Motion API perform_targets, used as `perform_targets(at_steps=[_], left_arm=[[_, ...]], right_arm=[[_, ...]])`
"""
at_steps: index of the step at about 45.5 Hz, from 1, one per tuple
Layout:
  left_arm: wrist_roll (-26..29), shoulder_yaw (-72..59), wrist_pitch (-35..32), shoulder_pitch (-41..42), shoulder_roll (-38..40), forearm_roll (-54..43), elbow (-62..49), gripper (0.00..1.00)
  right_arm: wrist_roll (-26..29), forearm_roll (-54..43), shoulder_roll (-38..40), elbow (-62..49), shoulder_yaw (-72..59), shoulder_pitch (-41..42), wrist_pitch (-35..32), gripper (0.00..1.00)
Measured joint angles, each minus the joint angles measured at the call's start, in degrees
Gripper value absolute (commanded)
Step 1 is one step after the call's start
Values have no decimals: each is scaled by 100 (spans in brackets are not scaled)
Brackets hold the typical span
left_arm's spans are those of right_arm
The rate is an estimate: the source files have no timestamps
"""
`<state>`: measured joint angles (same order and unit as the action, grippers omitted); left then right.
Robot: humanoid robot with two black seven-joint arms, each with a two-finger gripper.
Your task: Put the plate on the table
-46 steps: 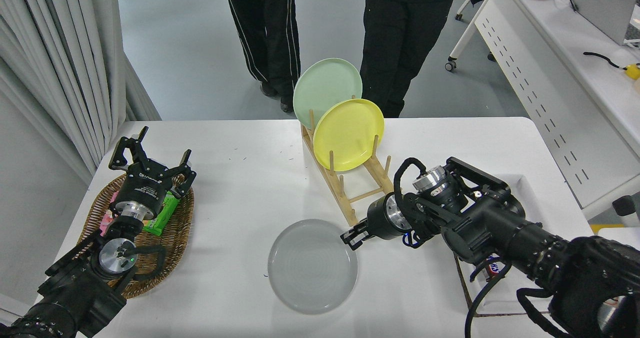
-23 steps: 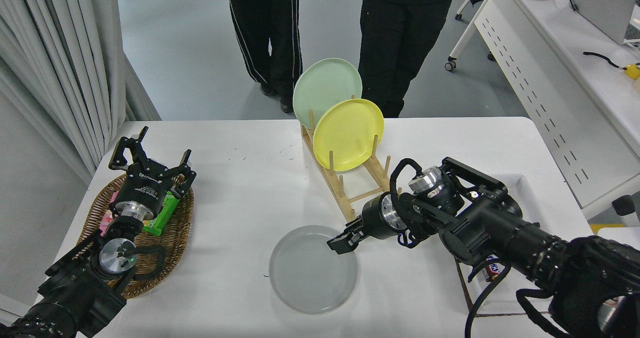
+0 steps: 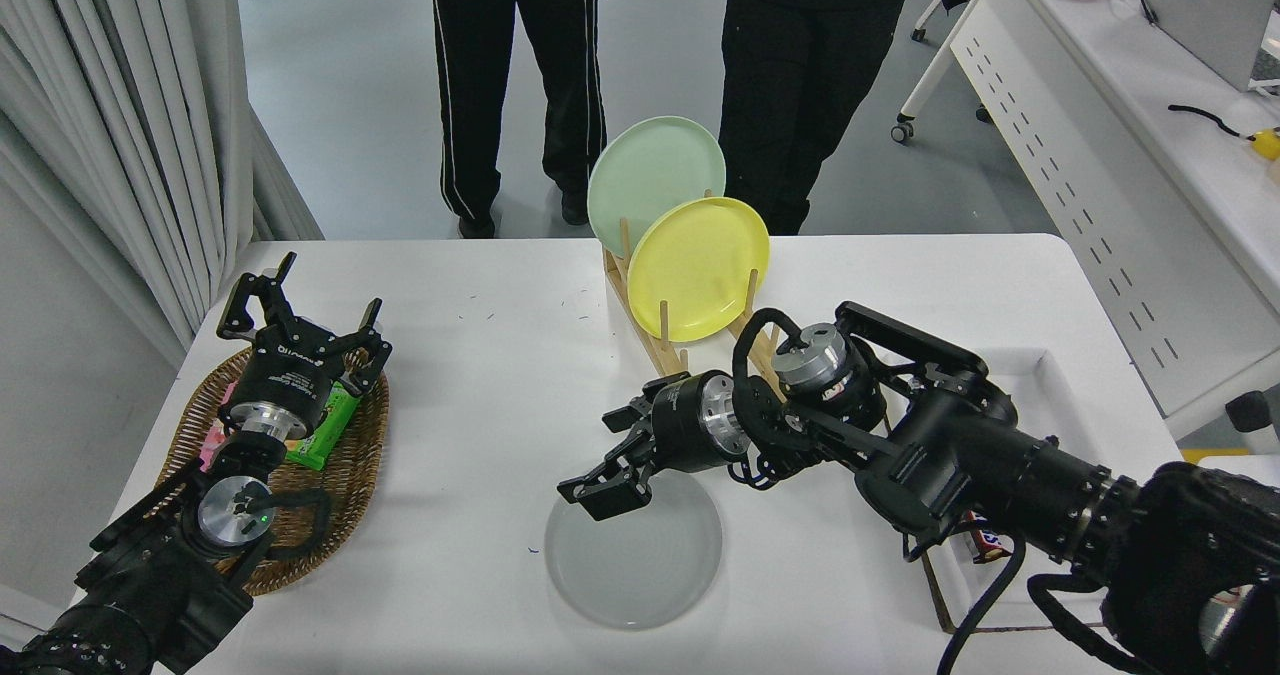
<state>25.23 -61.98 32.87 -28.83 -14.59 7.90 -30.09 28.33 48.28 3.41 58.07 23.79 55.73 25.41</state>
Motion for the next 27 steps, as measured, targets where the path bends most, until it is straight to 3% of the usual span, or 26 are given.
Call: perform_targets(at_steps=[17,27], left_arm=[[0,0,0,0,0,0,1,100],[0,0,0,0,0,0,1,100]], right_arm=[[-189,-1151,793,293,287,120,-1826,99],[-385,-1703,1068,243,830,-19,-2493,99]])
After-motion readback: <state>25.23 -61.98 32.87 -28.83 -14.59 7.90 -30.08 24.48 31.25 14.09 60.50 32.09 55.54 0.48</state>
